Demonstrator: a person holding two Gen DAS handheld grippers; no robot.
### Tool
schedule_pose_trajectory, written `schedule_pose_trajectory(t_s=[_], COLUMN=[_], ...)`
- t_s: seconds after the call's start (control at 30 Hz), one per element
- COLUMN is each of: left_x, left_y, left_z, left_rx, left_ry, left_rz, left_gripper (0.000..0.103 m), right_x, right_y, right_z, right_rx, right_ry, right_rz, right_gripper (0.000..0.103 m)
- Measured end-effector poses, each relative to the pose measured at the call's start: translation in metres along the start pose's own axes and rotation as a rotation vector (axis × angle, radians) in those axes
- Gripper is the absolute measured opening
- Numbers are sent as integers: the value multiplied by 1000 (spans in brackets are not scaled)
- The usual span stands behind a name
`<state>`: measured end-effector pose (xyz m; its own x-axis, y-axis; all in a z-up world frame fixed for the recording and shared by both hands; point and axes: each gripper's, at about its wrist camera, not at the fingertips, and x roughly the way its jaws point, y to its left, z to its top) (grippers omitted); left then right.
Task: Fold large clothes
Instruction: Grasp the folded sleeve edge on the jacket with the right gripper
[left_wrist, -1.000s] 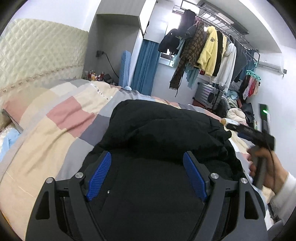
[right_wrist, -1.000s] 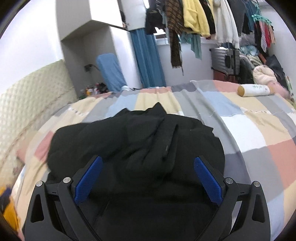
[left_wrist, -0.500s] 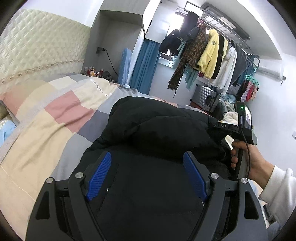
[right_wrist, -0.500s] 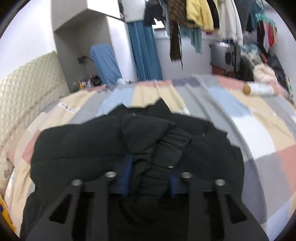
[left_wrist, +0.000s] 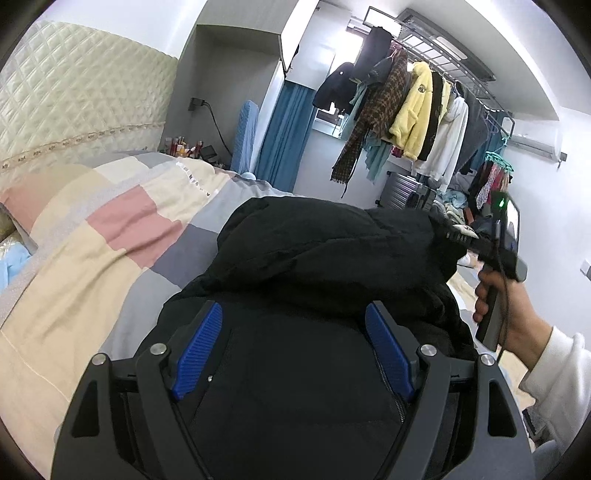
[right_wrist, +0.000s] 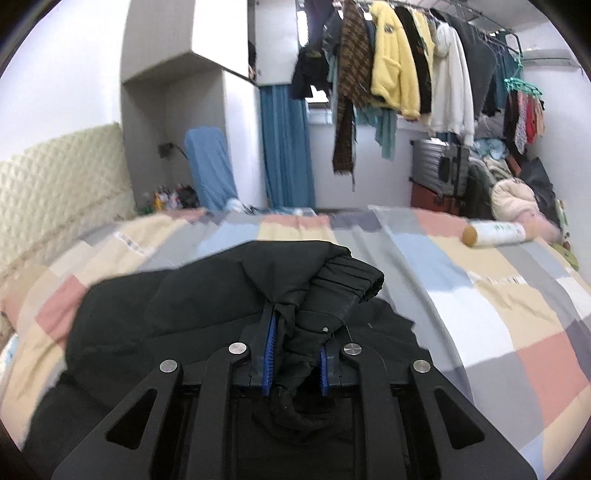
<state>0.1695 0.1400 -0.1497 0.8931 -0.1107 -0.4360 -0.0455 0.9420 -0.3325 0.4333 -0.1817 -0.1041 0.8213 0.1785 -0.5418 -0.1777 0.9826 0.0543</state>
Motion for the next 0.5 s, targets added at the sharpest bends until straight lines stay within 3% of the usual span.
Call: schedule_pose_trajectory(t_s=[0.5], left_x=[11], left_y=[4], left_z=[-2], left_rx=[11], left_ry=[37], left_rz=[20], left_gripper=[80], right_x=[70], right_y=[-15], right_z=[-59], right_rx=[-47], right_ry=[141], right_rz=[-50], right_gripper=[25])
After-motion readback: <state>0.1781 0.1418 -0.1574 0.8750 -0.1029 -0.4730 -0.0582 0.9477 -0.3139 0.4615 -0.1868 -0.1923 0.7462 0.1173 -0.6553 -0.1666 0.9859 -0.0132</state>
